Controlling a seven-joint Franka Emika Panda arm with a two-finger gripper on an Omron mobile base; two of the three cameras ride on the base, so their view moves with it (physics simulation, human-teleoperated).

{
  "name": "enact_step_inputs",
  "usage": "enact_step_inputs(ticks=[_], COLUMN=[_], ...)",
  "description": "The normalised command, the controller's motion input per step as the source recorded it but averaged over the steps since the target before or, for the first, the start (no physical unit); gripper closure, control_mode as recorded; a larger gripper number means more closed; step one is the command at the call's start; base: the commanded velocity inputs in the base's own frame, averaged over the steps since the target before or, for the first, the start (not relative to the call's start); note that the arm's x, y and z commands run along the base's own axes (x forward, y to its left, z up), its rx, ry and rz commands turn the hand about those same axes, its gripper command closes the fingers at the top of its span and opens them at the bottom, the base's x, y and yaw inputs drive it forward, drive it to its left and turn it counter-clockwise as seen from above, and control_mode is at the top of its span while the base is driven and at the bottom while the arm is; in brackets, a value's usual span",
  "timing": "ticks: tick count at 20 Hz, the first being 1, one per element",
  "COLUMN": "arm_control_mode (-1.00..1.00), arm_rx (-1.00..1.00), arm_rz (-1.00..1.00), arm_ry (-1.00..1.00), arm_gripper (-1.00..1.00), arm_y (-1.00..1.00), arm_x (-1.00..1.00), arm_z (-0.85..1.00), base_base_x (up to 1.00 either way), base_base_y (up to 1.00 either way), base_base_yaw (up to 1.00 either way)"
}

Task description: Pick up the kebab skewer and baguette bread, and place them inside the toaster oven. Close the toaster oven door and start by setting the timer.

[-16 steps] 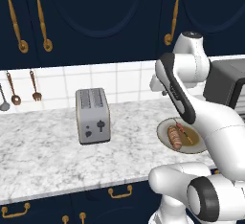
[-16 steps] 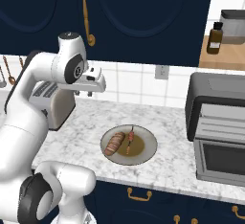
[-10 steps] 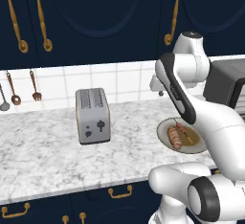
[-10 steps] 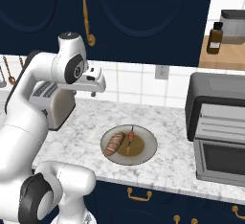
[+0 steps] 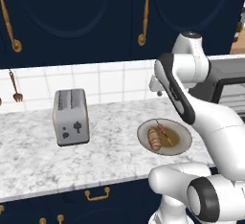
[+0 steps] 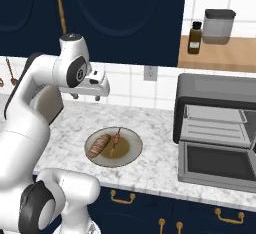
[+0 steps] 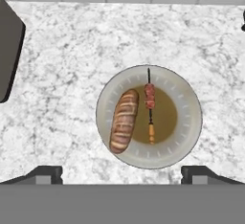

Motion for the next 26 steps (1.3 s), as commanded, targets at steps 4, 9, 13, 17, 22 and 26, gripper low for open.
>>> enact_step_inputs(ticks=[4, 9, 13, 17, 22, 26], arm_control_mode=[1.00, 1.00, 1.00, 1.00, 1.00, 1.00], arm_rx=[0.00, 0.00, 0.00, 0.00, 0.00, 0.00], arm_rz=[0.00, 0.00, 0.00, 0.00, 0.00, 0.00], arm_ry=[0.00, 0.00, 0.00, 0.00, 0.00, 0.00], arm_gripper=[-1.00, -1.00, -1.00, -1.00, -1.00, -1.00], arm_y=[0.00, 0.00, 0.00, 0.00, 0.00, 0.00], arm_x=[0.00, 0.00, 0.00, 0.00, 0.00, 0.00], arm_z=[0.00, 0.00, 0.00, 0.00, 0.00, 0.00], base_base_x=[0.00, 0.00, 0.03, 0.14, 0.23, 0.35], base_base_y=[-0.62, -0.57, -0.46, -0.41, -0.30, -0.21], base_base_yaw=[-0.06, -0.08, -0.08, -0.02, 0.00, 0.00])
